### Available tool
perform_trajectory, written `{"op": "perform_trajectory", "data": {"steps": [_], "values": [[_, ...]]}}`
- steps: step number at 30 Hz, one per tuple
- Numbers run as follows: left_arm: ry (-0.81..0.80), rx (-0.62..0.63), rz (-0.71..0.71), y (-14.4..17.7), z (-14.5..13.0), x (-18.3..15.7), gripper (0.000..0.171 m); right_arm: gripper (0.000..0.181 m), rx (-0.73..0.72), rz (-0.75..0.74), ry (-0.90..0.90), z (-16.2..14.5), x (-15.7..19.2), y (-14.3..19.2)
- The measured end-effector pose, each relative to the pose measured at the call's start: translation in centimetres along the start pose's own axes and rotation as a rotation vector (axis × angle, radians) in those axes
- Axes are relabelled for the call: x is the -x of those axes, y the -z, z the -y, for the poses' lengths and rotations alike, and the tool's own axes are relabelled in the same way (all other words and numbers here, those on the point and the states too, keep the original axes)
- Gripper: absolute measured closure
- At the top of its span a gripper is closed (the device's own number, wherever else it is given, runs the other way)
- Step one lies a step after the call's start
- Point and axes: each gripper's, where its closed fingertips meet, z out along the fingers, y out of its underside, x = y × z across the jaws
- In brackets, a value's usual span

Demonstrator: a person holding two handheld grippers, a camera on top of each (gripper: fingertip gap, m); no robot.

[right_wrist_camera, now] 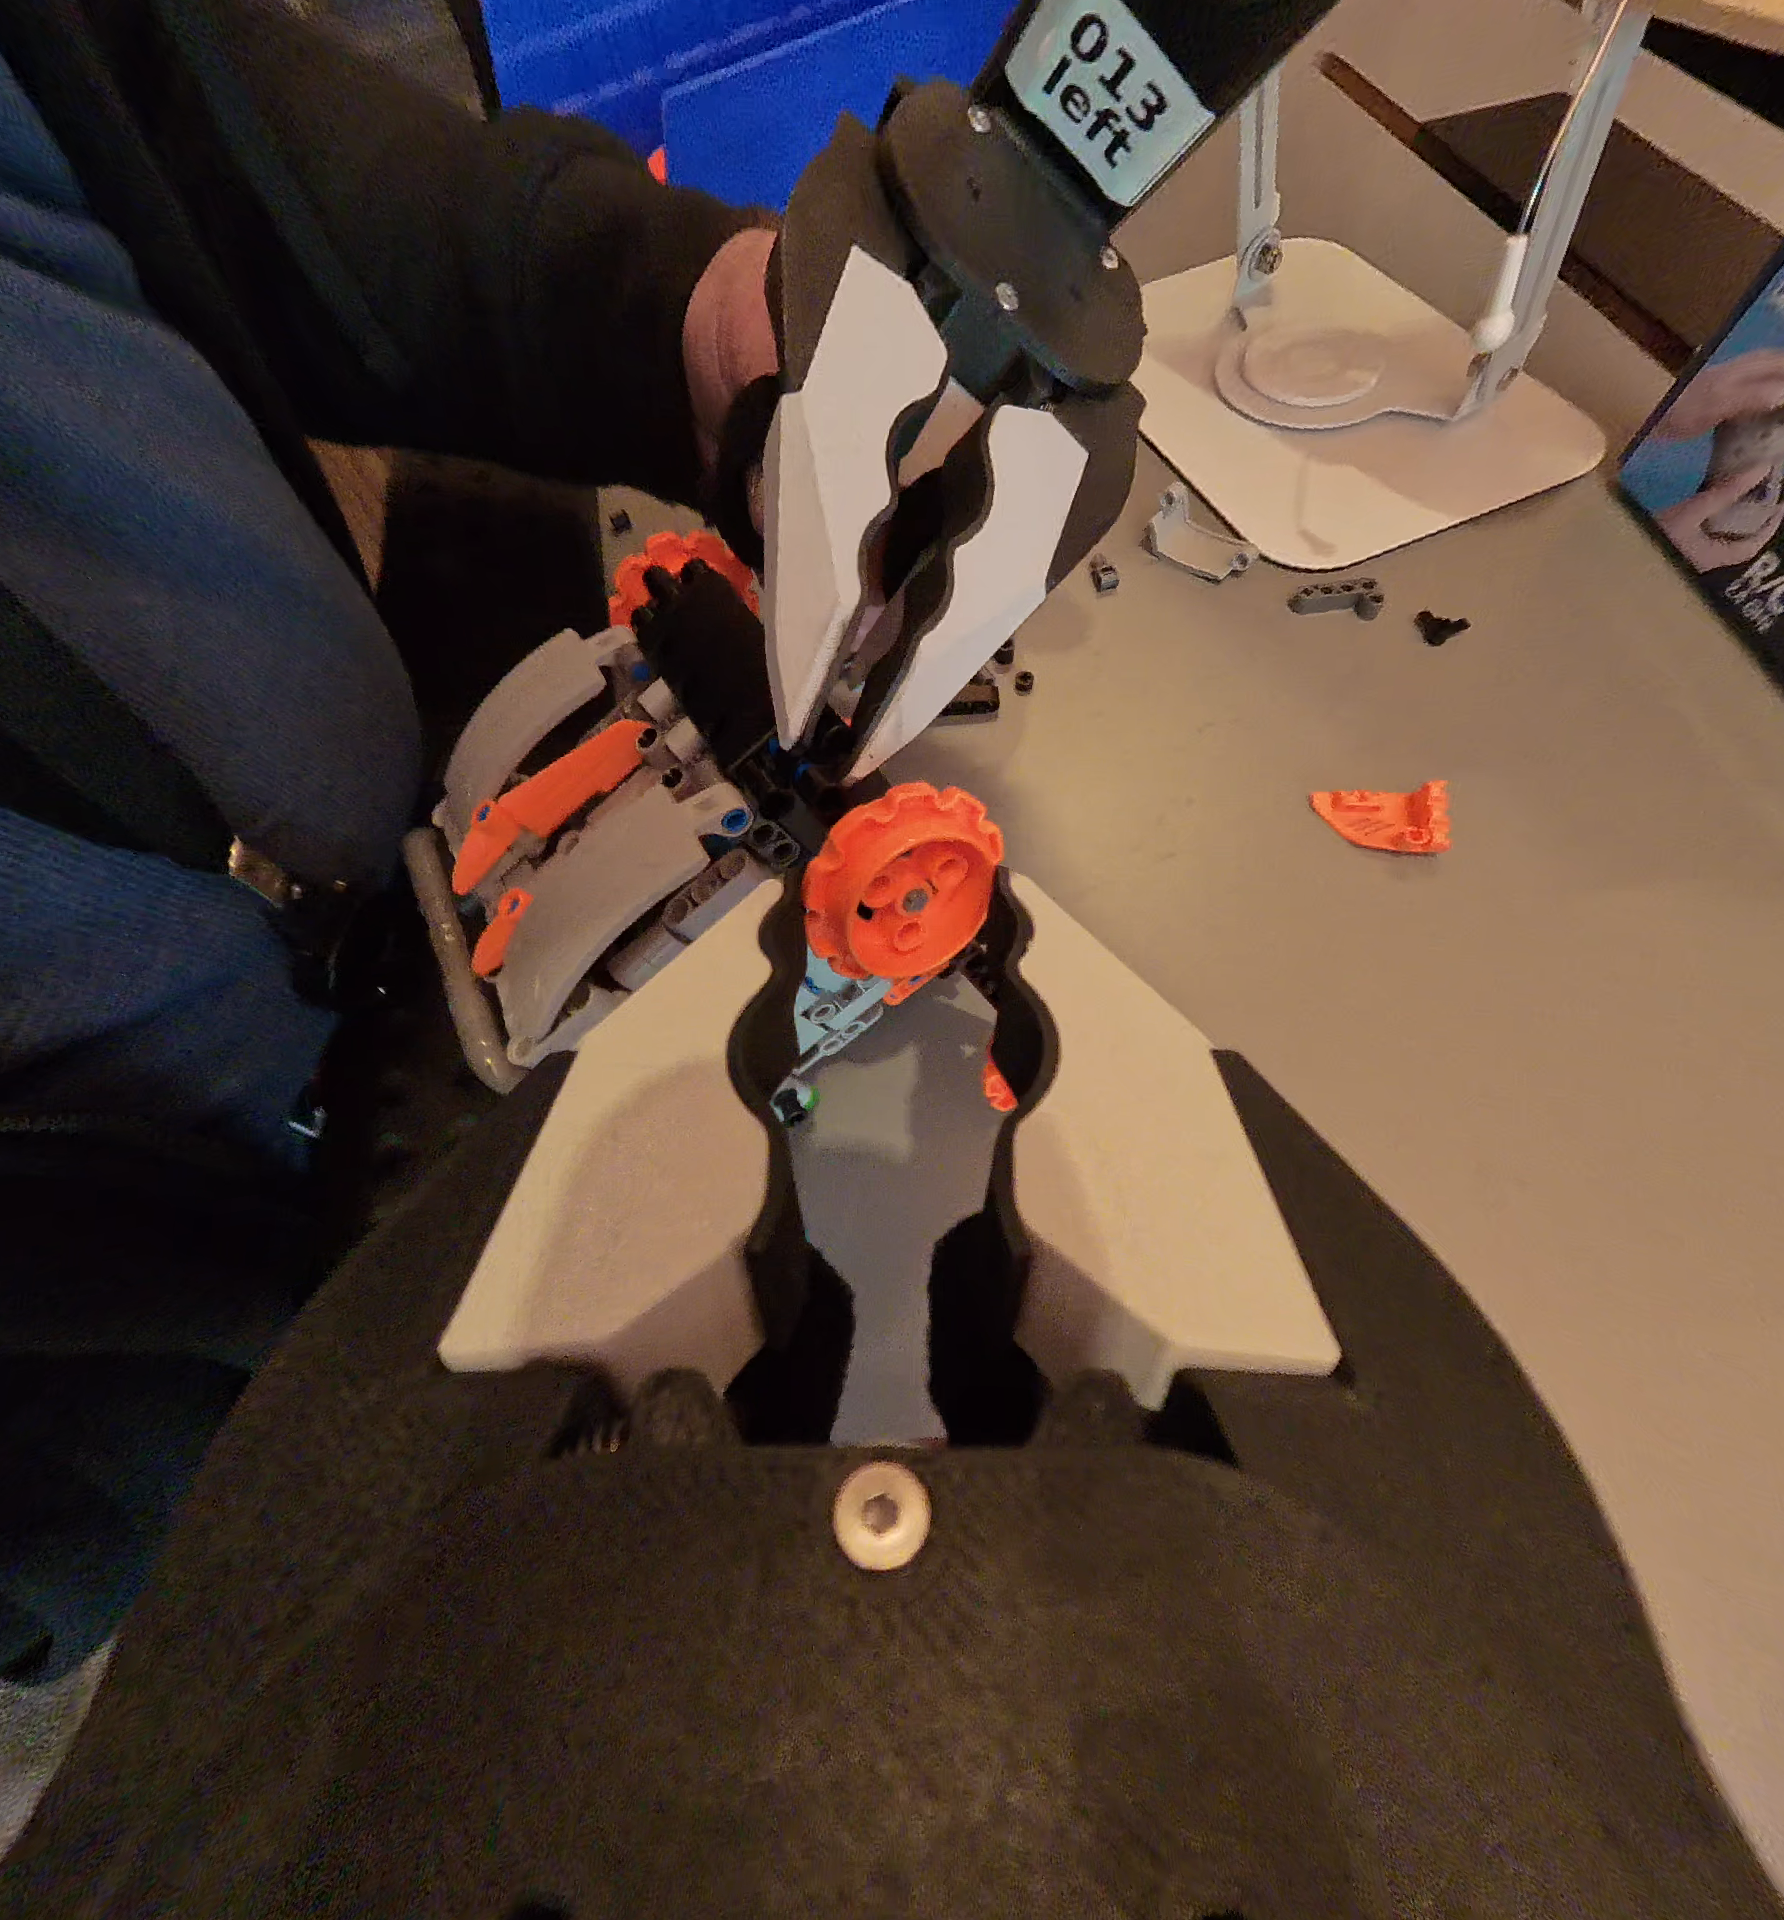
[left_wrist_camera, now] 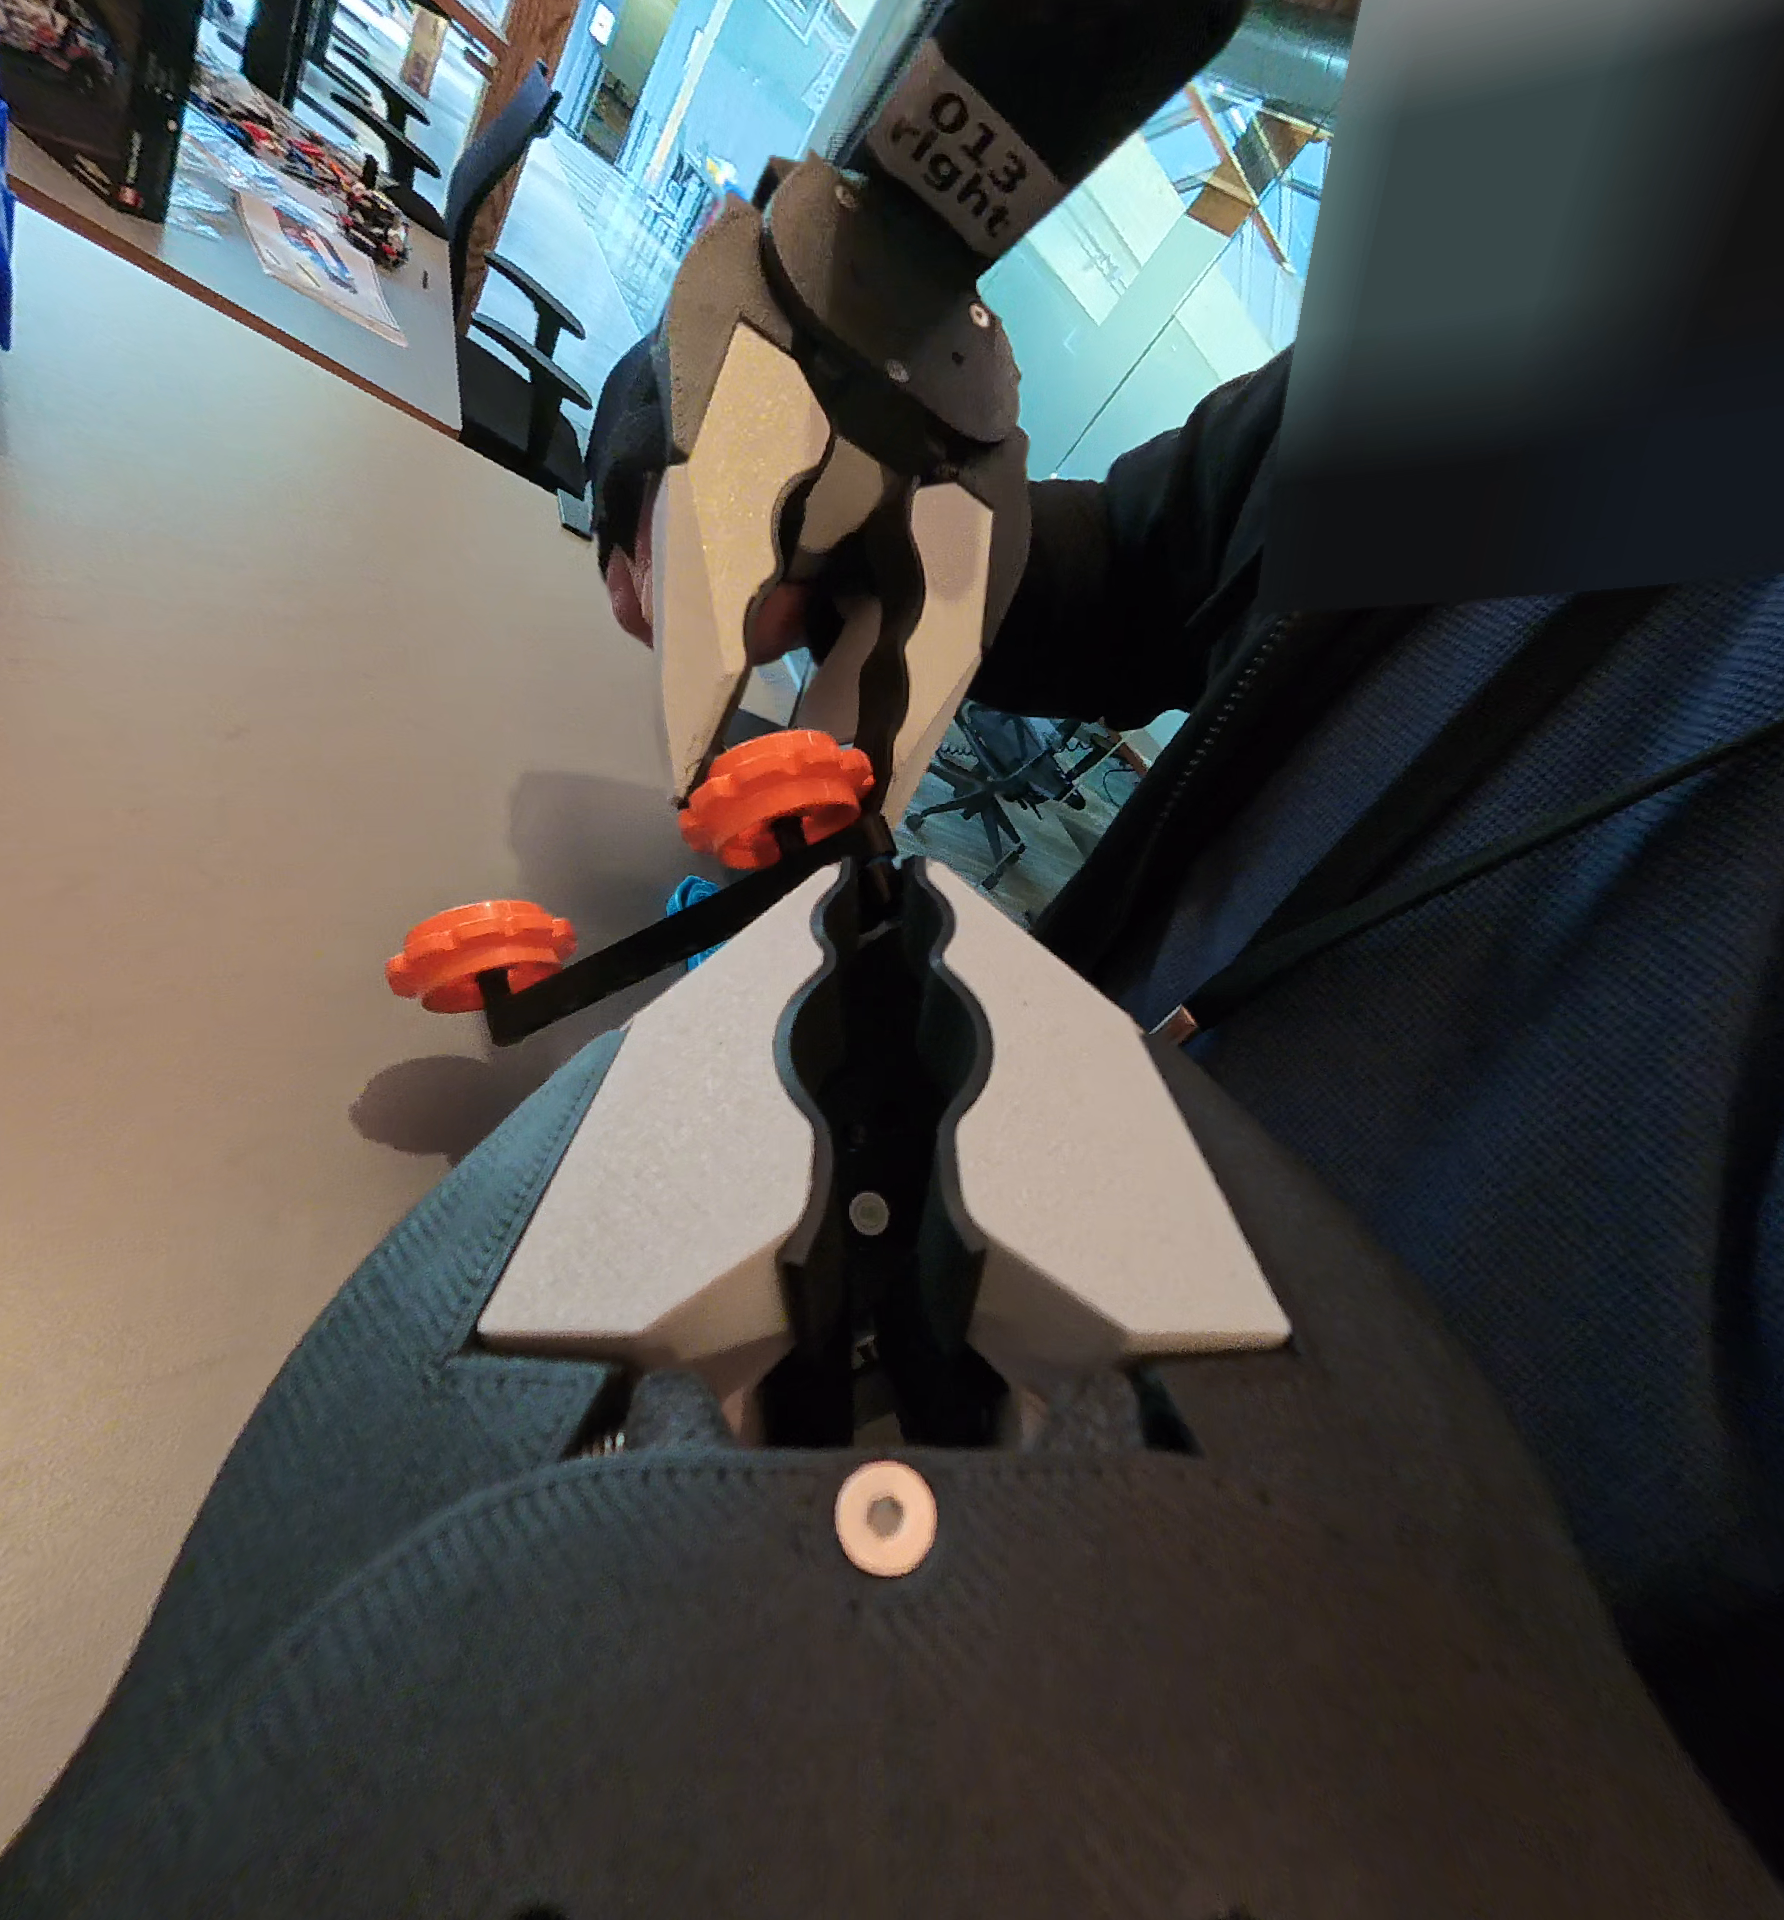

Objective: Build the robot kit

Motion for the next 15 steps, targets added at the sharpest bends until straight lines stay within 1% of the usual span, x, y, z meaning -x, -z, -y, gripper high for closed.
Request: {"op": "perform_trajectory", "data": {"steps": [1,6,8,11,12,13,15], "values": [[-0.002,-0.005,0.001,0.0,0.03,0.03,0.163,0.148,-0.018,0.026,-0.03,0.0,-0.03,0.03],[-0.008,-0.012,0.008,-0.3,0.08,-0.23,0.162,0.149,-0.195,0.231,-0.314,-0.04,0.04,0.0],[-0.01,-0.014,0.044,-0.29,0.07,0.32,0.162,0.149,-0.243,0.267,-0.396,-0.24,-0.33,-0.1],[-0.006,-0.022,0.035,-0.21,0.11,0.3,0.162,0.149,-0.252,0.263,-0.427,-0.06,-0.42,-0.07],[-0.004,-0.025,0.028,-0.22,0.12,0.23,0.162,0.149,-0.246,0.243,-0.414,0.02,-0.38,-0.01],[-0.007,-0.029,0.03,-0.19,0.14,0.26,0.162,0.149,-0.232,0.202,-0.373,0.08,-0.39,0.05],[-0.001,-0.041,0.01,0.0,0.15,0.11,0.162,0.149,-0.169,0.07,-0.218,0.34,-0.25,0.09]]}}
